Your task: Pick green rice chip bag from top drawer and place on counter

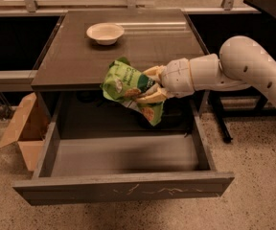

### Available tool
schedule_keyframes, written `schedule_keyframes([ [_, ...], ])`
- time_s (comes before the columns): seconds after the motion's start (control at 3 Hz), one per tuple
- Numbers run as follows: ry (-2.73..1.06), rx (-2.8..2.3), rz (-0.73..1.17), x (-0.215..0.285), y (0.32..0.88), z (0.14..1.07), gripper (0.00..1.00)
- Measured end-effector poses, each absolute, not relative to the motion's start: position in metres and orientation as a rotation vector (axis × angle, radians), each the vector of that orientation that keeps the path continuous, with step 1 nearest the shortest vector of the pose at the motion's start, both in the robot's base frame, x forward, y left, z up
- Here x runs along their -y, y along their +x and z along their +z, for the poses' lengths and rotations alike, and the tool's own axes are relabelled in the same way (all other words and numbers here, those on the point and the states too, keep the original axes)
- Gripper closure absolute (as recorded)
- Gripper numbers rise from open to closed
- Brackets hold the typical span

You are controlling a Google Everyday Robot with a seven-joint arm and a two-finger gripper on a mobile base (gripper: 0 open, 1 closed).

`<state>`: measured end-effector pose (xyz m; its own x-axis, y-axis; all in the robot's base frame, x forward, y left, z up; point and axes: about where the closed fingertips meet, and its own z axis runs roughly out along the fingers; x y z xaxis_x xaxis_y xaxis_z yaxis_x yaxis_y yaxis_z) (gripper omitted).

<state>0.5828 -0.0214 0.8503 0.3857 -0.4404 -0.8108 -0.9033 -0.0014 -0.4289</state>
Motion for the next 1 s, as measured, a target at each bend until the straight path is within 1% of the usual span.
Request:
schedule_keyframes([
  [0.33,-1.633,-1.199,0.505,0.03,0.604,0.878,1.0],
  [1.0,-1.653,-1.234,0.285,0.055,0.669,0.95,1.0],
])
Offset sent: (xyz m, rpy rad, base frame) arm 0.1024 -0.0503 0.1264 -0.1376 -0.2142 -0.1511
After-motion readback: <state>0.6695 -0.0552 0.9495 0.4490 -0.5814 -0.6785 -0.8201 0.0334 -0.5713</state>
